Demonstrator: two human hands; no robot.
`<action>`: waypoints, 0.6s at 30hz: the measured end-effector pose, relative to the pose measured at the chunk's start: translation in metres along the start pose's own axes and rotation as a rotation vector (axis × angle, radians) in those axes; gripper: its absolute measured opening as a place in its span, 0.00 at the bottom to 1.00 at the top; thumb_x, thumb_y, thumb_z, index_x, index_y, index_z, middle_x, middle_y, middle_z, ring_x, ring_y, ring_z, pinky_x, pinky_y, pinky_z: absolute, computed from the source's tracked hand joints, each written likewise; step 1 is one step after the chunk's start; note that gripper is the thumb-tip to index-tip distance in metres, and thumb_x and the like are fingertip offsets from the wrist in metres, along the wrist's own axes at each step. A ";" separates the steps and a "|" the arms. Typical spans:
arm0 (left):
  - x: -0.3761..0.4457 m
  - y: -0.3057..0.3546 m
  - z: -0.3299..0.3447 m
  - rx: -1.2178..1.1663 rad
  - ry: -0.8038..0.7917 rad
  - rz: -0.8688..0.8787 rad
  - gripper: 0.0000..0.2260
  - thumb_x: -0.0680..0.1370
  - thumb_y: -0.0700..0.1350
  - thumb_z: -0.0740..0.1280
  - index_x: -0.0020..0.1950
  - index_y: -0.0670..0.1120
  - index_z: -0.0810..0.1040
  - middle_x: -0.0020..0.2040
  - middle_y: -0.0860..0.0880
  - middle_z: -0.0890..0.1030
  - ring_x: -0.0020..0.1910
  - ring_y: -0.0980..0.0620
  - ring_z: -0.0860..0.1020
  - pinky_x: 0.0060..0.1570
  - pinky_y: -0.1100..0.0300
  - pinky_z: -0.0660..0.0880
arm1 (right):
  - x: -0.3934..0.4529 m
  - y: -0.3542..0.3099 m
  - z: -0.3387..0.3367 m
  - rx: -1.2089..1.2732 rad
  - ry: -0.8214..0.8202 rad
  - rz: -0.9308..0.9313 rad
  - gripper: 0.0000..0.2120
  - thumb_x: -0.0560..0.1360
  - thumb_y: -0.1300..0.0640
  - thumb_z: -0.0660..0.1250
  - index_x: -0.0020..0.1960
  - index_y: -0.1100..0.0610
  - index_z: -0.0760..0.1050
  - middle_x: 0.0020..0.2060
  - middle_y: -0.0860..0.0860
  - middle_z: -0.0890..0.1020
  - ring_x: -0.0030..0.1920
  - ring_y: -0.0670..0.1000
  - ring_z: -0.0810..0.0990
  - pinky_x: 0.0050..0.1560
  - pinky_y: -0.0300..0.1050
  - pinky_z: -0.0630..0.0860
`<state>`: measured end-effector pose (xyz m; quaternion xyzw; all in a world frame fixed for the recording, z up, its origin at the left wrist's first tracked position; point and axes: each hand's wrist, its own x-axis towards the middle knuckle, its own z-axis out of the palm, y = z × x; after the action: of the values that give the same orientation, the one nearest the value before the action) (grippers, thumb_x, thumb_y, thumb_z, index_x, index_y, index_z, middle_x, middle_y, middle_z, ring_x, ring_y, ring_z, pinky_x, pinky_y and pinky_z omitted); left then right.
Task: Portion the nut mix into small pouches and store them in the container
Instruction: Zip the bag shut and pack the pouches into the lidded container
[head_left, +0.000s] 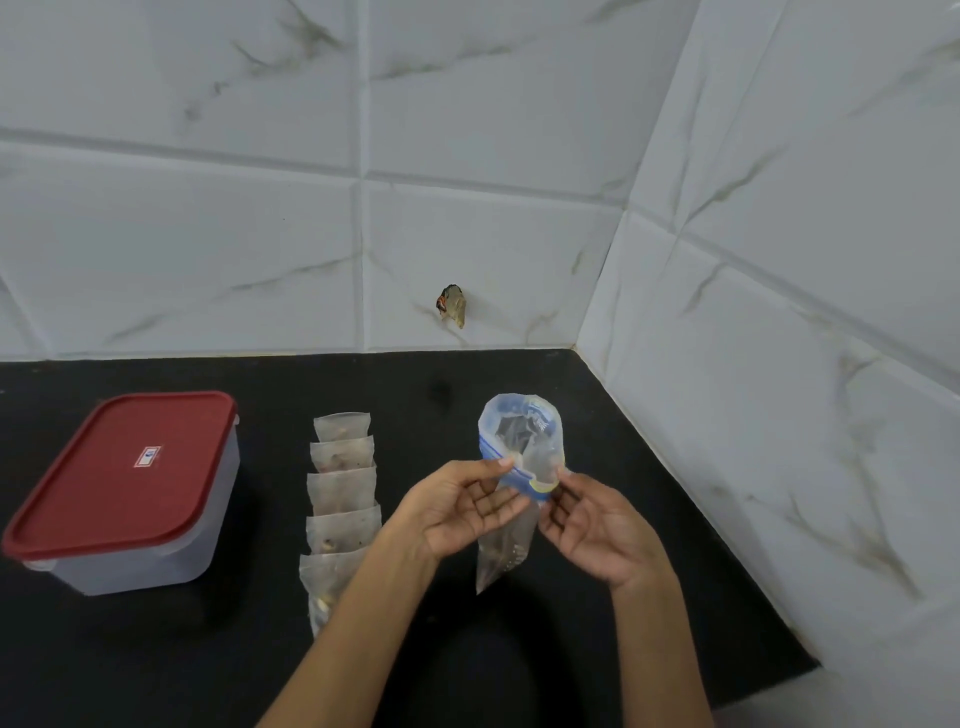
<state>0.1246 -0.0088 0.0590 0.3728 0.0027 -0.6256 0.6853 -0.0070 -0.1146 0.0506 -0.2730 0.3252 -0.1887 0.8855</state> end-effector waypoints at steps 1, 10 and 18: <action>0.002 -0.001 -0.001 0.002 0.003 0.001 0.14 0.64 0.34 0.72 0.48 0.35 0.78 0.40 0.40 0.84 0.38 0.45 0.85 0.44 0.51 0.82 | 0.000 -0.001 0.001 -0.020 0.022 -0.011 0.18 0.64 0.64 0.72 0.54 0.62 0.77 0.43 0.57 0.83 0.45 0.51 0.79 0.38 0.40 0.80; 0.011 -0.014 0.003 0.346 0.325 0.286 0.08 0.70 0.31 0.72 0.47 0.33 0.78 0.39 0.38 0.84 0.33 0.48 0.84 0.30 0.61 0.80 | -0.001 -0.004 0.012 -0.636 0.387 -0.240 0.09 0.65 0.69 0.74 0.44 0.65 0.78 0.33 0.56 0.80 0.30 0.46 0.74 0.27 0.35 0.70; 0.005 -0.019 0.008 0.627 0.354 0.294 0.06 0.71 0.32 0.72 0.43 0.40 0.77 0.37 0.42 0.82 0.25 0.55 0.78 0.28 0.62 0.77 | -0.002 0.000 0.027 -0.873 0.417 -0.342 0.14 0.66 0.75 0.67 0.45 0.59 0.78 0.36 0.53 0.81 0.31 0.45 0.78 0.26 0.34 0.70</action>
<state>0.1059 -0.0160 0.0527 0.6627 -0.1240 -0.4172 0.6095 0.0097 -0.1034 0.0686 -0.6233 0.4939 -0.2280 0.5617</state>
